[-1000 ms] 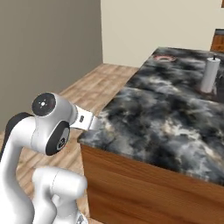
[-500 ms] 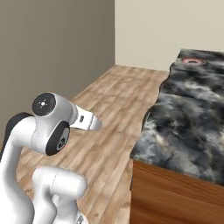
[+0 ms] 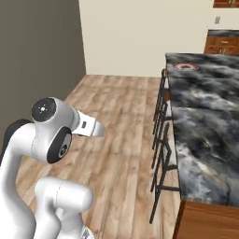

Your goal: Take the cheese, fish, and squash from the fridge and place them on the plate on the dining counter to create an appetizer plate.

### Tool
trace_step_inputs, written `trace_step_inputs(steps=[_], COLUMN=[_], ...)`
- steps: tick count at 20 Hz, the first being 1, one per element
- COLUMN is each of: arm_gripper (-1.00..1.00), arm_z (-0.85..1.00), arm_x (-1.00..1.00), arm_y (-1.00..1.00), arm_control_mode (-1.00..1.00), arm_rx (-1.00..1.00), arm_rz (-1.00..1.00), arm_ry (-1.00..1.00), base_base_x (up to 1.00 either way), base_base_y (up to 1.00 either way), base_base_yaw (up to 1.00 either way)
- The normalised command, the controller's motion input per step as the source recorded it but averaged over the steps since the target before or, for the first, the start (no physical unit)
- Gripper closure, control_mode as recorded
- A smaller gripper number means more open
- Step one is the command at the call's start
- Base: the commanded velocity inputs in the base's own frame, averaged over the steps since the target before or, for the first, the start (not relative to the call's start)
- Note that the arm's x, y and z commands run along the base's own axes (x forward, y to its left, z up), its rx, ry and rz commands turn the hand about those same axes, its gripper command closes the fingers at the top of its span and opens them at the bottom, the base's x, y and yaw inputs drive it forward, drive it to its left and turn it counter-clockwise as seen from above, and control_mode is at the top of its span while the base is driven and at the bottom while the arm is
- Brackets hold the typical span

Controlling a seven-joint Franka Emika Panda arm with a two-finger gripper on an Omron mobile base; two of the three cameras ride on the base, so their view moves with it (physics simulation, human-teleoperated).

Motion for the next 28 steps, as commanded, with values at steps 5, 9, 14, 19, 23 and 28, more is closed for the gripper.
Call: trace_step_inputs(steps=[5, 9, 14, 19, 23, 28], arm_gripper=[1.0, 1.0, 1.0, 1.0, 1.0, 1.0], arm_z=[0.0, 0.0, 0.0, 0.0, 0.0, 0.0], arm_x=[0.0, 0.0, 0.0, 0.0, 0.0, 0.0], arm_y=[0.0, 0.0, 0.0, 0.0, 0.0, 0.0], arm_control_mode=[1.0, 1.0, 1.0, 1.0, 1.0, 1.0], arm_rx=[0.0, 0.0, 0.0, 0.0, 0.0, 0.0], arm_rz=[0.0, 0.0, 0.0, 0.0, 0.0, 0.0], arm_ry=[0.0, 0.0, 0.0, 0.0, 0.0, 0.0], base_base_x=[1.0, 1.0, 1.0, 1.0, 0.95, 0.6], base_base_y=[0.99, 0.94, 0.92, 0.98, 1.0, 1.0], base_base_yaw=[-0.67, -0.7, -0.71, -0.65, -0.52, -0.37])
